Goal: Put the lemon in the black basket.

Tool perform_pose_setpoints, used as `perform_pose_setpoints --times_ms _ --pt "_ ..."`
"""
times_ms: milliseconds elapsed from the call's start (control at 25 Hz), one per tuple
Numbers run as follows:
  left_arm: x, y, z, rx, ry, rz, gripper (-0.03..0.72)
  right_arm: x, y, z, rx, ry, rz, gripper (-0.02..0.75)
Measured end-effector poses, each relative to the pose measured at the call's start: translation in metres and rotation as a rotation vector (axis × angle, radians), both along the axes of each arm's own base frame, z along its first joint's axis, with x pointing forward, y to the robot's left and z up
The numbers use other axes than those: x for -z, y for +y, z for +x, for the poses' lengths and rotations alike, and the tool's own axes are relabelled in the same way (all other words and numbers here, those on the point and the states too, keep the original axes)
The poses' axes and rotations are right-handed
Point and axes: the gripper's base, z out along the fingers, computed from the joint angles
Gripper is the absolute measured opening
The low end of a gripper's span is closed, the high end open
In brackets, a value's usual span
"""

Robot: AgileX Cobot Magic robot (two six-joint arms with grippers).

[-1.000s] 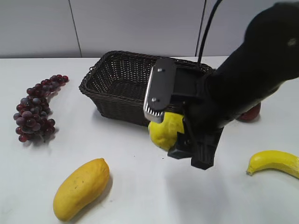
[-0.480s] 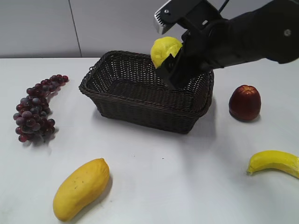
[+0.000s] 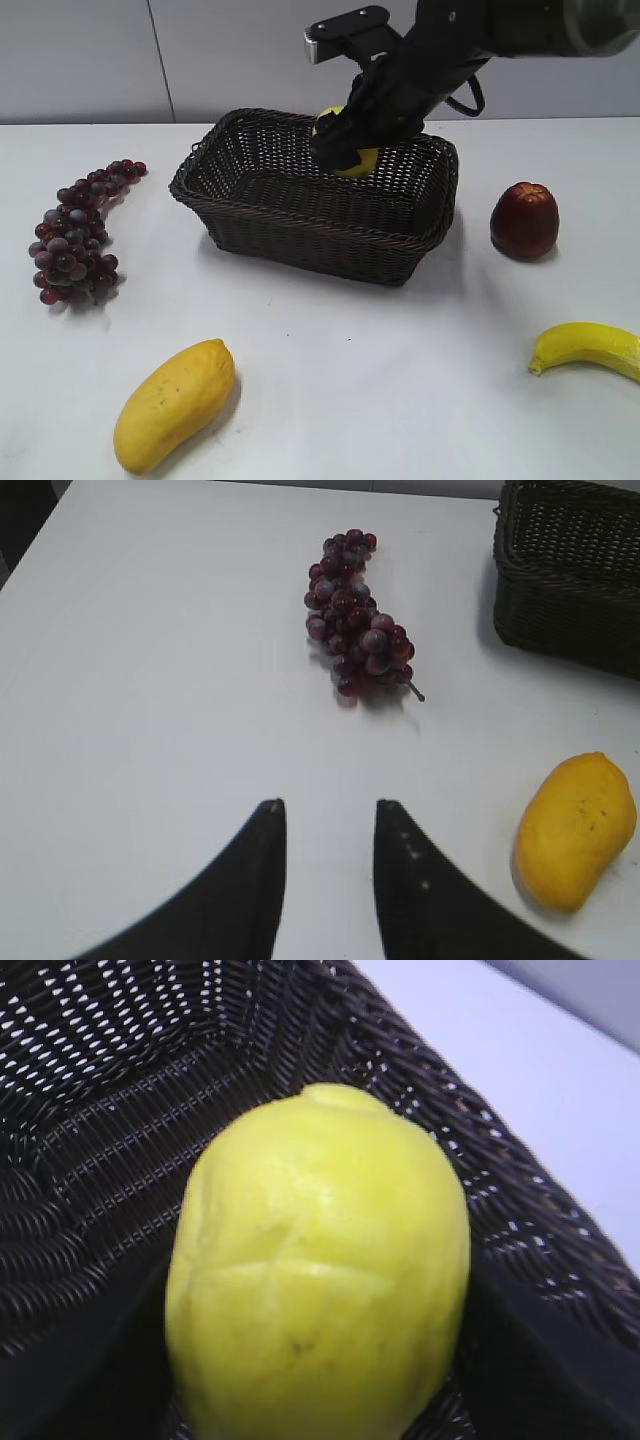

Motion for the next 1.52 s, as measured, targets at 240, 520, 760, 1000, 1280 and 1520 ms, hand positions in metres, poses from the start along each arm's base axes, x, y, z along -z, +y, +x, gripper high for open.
perform_pose_setpoints --times_ms 240,520,760,1000,1280,1520 --pt "0.000 0.000 0.000 0.000 0.000 0.000 0.238 0.021 0.011 0.015 -0.009 0.107 -0.033 0.645" --pt "0.000 0.000 0.000 0.000 0.000 0.000 0.238 0.010 0.008 0.012 -0.029 0.105 -0.070 0.665" --pt "0.000 0.000 0.000 0.000 0.000 0.000 0.238 -0.060 -0.005 -0.010 -0.058 0.105 -0.105 0.652" --pt "0.000 0.000 0.000 0.000 0.000 0.000 0.238 -0.127 -0.035 -0.062 -0.055 0.219 -0.174 0.616" --pt "0.000 0.000 0.000 0.000 0.000 0.000 0.238 -0.158 -0.071 -0.126 0.007 0.220 -0.128 0.590" --pt "0.000 0.000 0.000 0.000 0.000 0.000 0.238 -0.141 -0.119 -0.210 0.026 0.250 -0.126 0.588"
